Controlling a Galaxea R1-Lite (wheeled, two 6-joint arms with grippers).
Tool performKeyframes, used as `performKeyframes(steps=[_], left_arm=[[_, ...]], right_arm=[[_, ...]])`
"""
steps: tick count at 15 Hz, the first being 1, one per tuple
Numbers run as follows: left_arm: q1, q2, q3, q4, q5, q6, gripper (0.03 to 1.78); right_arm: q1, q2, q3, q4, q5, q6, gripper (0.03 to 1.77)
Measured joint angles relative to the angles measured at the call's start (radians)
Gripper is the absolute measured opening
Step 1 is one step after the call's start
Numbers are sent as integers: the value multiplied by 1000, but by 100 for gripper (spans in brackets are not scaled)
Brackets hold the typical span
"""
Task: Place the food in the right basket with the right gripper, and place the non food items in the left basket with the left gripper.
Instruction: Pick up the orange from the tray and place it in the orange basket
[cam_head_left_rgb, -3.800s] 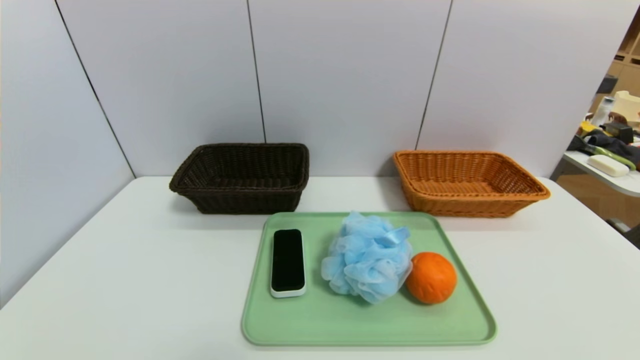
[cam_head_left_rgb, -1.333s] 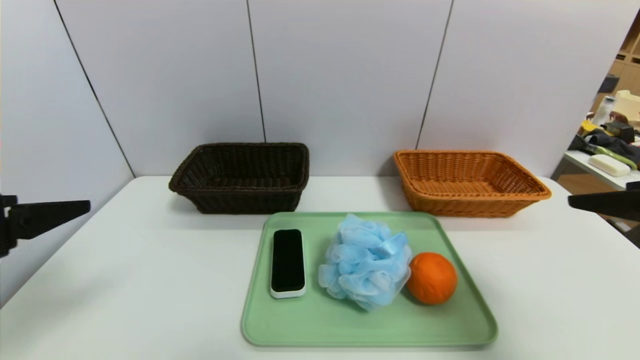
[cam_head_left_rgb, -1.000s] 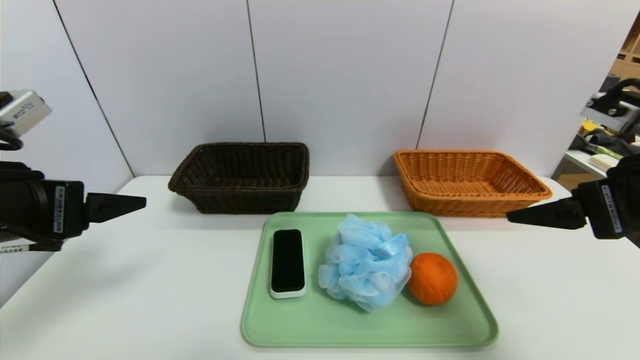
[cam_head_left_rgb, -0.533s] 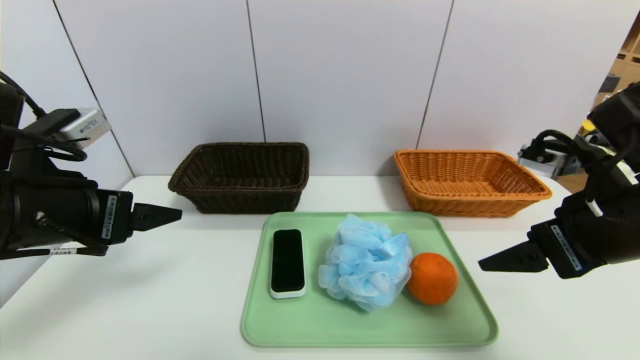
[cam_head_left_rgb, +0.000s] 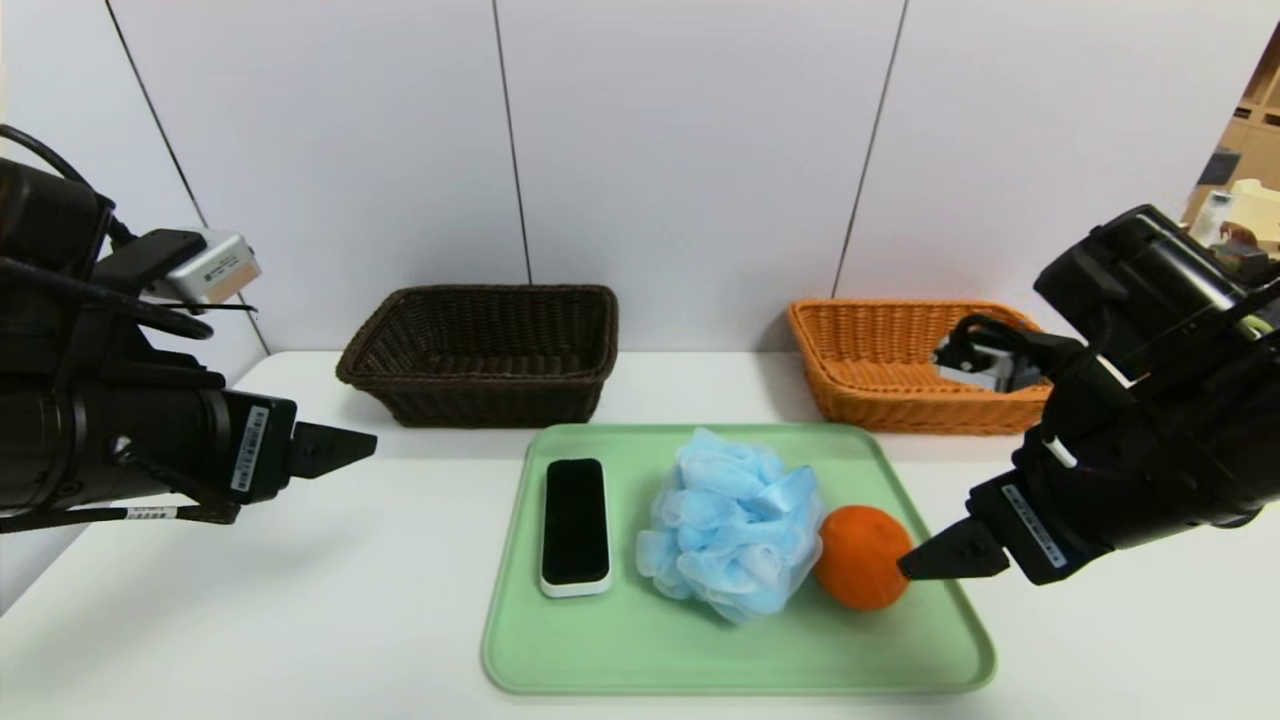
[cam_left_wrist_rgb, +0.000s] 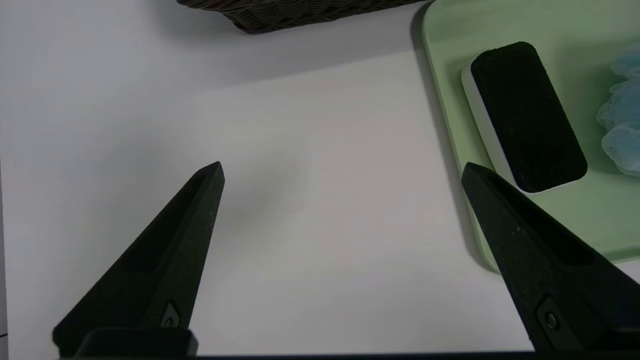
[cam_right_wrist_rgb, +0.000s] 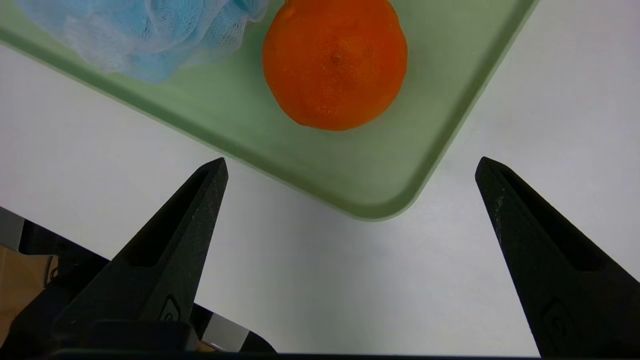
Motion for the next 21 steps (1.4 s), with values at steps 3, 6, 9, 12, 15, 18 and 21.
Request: performKeyframes(steps=[3, 6, 9, 12, 15, 18, 21], left_arm=[[-6, 4, -1, 0, 0, 2, 169], [-7, 8, -4, 0, -1, 2, 169], [-7, 16, -19, 0, -1, 2, 169], [-9, 24, -30, 0, -1, 2, 169], [-10, 30, -31, 1, -1, 2, 169], [-12, 30, -31, 1, -1, 0, 169], [-14, 30, -30, 2, -1, 0, 169]], right_arm=[[25, 58, -3, -27, -41, 0, 171], [58, 118, -5, -72, -82, 5, 171], [77, 171, -12, -77, -86, 7, 171], [79, 212, -19, -77, -87, 6, 171], [78, 235, -23, -76, -88, 8, 171], [78, 245, -31, -76, -89, 11, 171], [78, 253, -40, -76, -91, 11, 171]])
